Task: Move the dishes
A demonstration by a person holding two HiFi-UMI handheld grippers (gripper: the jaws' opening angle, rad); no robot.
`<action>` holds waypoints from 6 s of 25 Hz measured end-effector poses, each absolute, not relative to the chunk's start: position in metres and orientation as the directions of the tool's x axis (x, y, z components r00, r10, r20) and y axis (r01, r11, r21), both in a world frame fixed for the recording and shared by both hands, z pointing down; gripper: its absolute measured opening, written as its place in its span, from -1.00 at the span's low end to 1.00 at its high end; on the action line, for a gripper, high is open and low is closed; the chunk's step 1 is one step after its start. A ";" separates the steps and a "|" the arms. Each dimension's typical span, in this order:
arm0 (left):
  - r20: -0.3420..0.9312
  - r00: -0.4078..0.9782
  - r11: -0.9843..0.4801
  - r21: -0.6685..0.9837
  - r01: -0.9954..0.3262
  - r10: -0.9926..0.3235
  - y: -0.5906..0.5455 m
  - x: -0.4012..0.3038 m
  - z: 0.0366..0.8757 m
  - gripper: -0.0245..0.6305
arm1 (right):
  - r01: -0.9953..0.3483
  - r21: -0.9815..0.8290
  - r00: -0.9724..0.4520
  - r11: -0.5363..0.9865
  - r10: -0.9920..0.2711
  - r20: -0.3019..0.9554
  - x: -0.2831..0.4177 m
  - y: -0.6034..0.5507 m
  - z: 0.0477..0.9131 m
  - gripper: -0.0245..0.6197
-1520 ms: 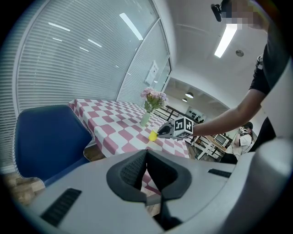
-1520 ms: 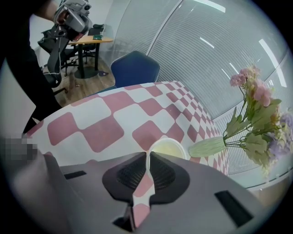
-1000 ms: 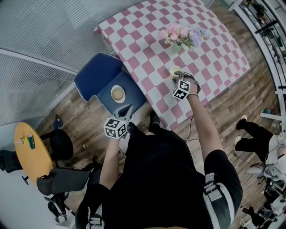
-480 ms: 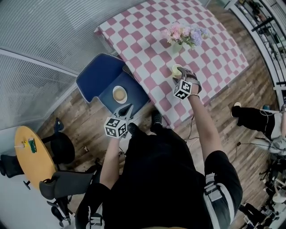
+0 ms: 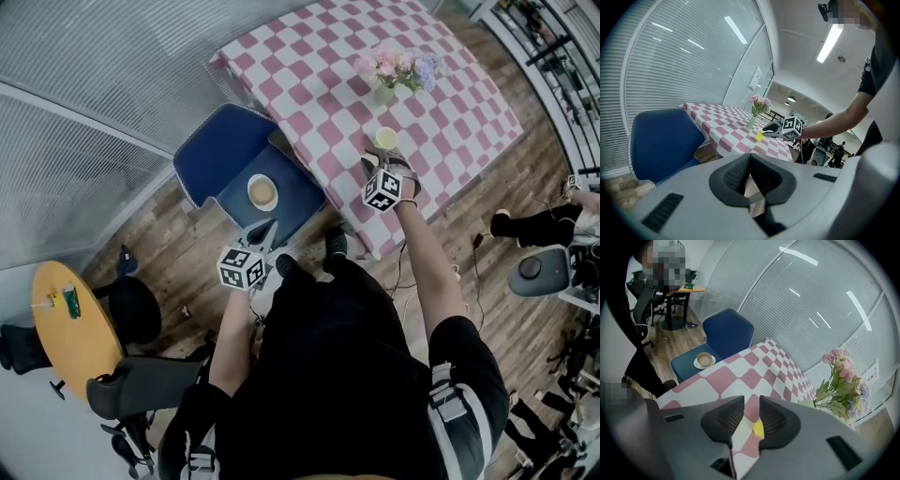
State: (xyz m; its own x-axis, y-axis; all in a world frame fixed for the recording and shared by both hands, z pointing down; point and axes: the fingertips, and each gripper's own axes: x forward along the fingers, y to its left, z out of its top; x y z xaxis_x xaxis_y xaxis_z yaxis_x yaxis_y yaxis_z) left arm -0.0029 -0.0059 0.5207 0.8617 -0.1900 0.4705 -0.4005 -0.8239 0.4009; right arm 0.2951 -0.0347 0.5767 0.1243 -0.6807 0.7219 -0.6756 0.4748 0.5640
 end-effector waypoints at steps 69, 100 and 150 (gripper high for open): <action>0.560 0.765 -0.597 0.509 -0.620 -0.318 -0.066 -0.186 0.681 -0.86 | -0.445 0.219 -0.285 0.868 -0.369 0.885 -0.051 -0.117 0.849 -0.64; 0.633 0.728 -0.524 0.540 -0.659 -0.262 -0.109 -0.196 0.810 -0.86 | -0.426 0.174 -0.219 0.888 -0.288 0.932 -0.063 -0.183 1.026 -0.57; 0.526 0.800 -0.693 0.462 -0.553 -0.288 -0.064 -0.192 0.603 -0.86 | -0.216 0.428 -0.089 0.878 -0.454 0.886 -0.049 -0.156 0.767 -0.84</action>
State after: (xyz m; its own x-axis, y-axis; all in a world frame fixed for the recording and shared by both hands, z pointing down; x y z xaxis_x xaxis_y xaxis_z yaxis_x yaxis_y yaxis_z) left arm -0.1916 -0.0644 0.6031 0.8003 -0.2880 0.5258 -0.5531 -0.6931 0.4622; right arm -0.0490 -0.1557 0.7672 -0.0892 -0.4541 0.8865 -0.2157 0.8777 0.4279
